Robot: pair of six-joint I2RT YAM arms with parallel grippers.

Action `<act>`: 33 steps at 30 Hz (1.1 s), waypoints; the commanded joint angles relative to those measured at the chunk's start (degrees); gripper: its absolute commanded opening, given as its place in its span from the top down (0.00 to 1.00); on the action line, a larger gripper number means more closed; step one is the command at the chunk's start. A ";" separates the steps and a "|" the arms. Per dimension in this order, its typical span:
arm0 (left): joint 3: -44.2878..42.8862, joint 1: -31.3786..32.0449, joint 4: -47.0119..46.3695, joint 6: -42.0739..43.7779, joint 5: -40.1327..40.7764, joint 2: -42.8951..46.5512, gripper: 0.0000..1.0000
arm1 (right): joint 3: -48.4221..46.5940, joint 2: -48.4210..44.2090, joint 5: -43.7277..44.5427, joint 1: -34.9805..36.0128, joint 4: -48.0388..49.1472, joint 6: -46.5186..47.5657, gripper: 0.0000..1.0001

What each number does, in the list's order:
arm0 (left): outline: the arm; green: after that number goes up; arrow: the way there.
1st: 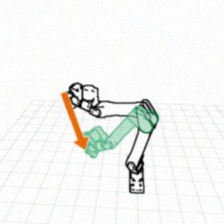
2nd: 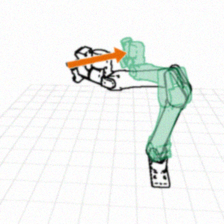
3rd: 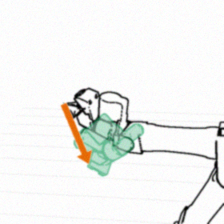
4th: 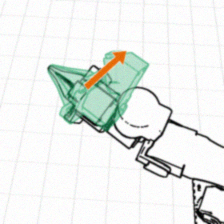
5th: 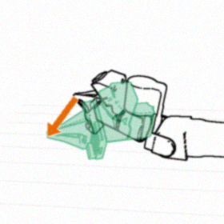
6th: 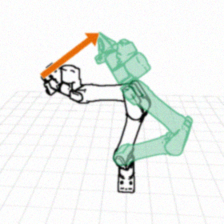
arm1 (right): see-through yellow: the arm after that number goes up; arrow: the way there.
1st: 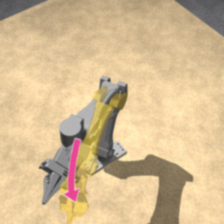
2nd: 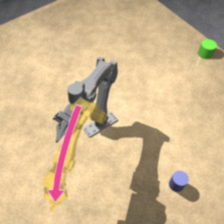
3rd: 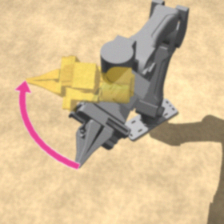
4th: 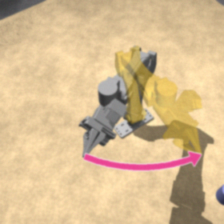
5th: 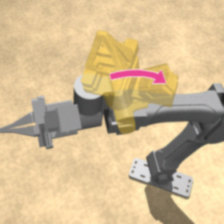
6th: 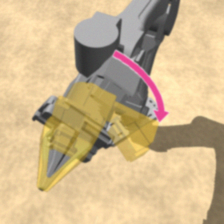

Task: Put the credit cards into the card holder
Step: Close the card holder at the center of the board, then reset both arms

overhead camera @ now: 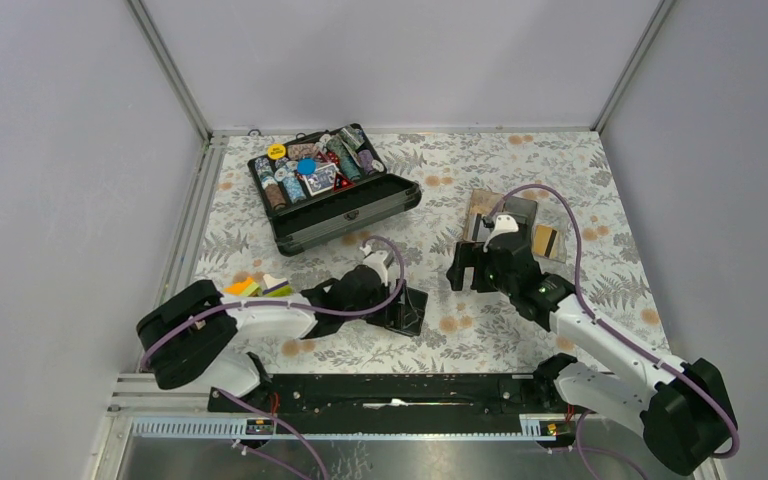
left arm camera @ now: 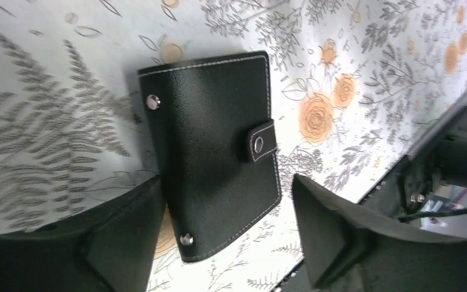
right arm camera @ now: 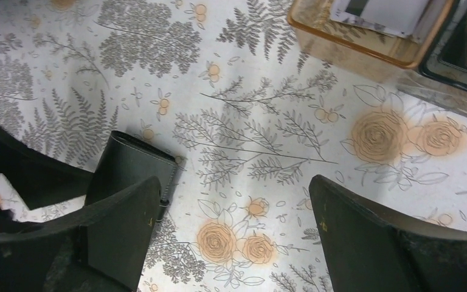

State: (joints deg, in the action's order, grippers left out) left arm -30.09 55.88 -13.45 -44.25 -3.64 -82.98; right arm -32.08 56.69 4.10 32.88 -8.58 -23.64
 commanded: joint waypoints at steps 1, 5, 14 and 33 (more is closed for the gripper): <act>0.04 -0.28 3.10 2.11 10.05 6.49 0.16 | -3.34 -1.40 3.96 -0.84 -3.27 -0.80 0.00; 2.33 -0.33 7.89 3.19 16.63 16.49 0.01 | -4.67 -2.37 6.56 -1.07 -5.86 -0.95 0.01; -1.80 -2.96 33.43 6.02 28.27 45.73 0.01 | -8.55 -8.28 18.12 -1.07 -11.69 -0.12 0.00; -14.51 -23.52 49.81 15.92 19.51 50.51 0.01 | -9.66 -22.29 21.57 -1.07 -11.00 3.78 0.00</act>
State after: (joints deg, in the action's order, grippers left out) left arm -43.92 33.91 37.10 -30.59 18.98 -32.73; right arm -40.38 34.65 23.31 32.08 -20.21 -20.64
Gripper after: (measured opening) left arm 0.986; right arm 0.993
